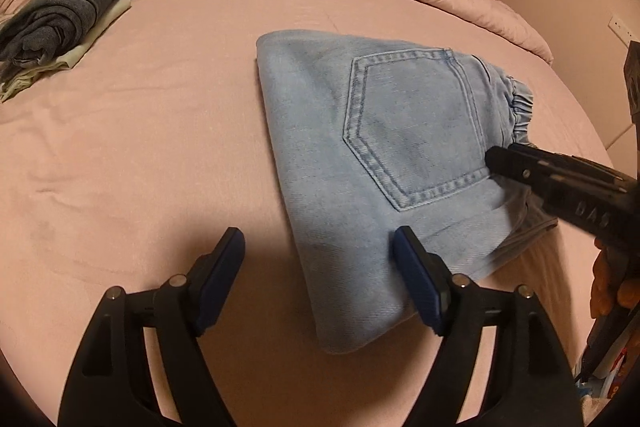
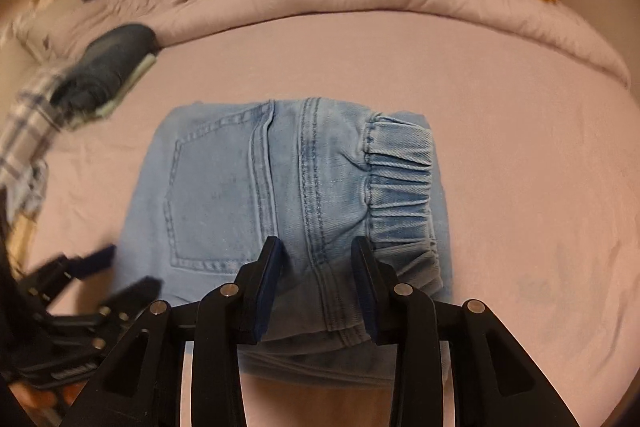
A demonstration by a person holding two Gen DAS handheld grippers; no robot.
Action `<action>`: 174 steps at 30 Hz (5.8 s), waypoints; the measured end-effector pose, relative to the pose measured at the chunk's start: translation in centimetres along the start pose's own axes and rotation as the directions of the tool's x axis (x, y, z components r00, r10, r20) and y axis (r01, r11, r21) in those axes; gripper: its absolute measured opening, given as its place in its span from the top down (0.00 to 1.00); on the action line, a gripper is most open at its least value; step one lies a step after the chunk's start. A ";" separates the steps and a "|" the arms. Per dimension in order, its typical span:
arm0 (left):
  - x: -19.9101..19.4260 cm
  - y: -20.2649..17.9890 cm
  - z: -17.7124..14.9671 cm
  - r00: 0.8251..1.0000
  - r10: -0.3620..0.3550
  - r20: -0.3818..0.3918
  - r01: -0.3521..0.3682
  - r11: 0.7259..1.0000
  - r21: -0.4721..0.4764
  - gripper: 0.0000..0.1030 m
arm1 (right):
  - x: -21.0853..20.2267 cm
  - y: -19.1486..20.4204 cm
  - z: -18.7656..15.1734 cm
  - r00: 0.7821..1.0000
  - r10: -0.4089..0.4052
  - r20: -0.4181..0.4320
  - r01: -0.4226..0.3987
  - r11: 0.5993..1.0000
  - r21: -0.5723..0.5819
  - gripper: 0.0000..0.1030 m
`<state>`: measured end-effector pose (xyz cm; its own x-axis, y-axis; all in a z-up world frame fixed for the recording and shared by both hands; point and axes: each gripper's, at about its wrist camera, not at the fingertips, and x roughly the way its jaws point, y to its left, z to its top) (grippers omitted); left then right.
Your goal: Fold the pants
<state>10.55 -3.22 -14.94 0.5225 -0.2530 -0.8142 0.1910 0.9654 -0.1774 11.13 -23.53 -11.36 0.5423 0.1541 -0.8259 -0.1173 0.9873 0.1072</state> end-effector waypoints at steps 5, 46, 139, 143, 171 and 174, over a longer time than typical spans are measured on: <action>-0.7 0.6 -0.5 0.999 -0.035 0.009 0.035 0.999 -0.039 0.24 | -0.5 -0.2 0.8 0.999 0.024 -0.021 -0.024 1.000 0.010 0.65; -1.8 -0.6 -2.7 0.998 -0.045 0.054 0.044 0.999 0.009 0.43 | -2.8 0.1 0.9 0.982 0.183 -0.051 -0.188 0.977 -0.099 0.77; -4.3 -0.2 1.7 0.992 -0.002 0.127 0.017 0.993 -0.118 0.78 | -7.1 -0.5 -0.6 0.959 0.139 0.248 -0.122 0.989 -0.083 0.54; -6.0 0.1 0.8 0.988 0.019 0.150 -0.001 0.993 -0.117 0.78 | -8.6 0.9 -1.2 0.951 0.141 0.275 -0.112 0.987 -0.119 0.54; -14.0 3.8 -4.0 0.964 0.113 0.240 -0.069 0.981 -0.181 0.79 | -13.4 8.2 -3.8 0.917 0.216 0.336 -0.124 0.953 -0.276 0.54; -14.2 4.0 -3.8 0.962 0.117 0.248 -0.072 0.980 -0.183 0.79 | -13.5 8.7 -3.5 0.914 0.218 0.341 -0.120 0.950 -0.287 0.54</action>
<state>0.80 4.49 -6.19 0.7310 -0.1462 -0.6665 -0.0025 0.9762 -0.2169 -0.16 -17.13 -1.24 0.7542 0.3697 -0.5426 -0.4151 0.9088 0.0423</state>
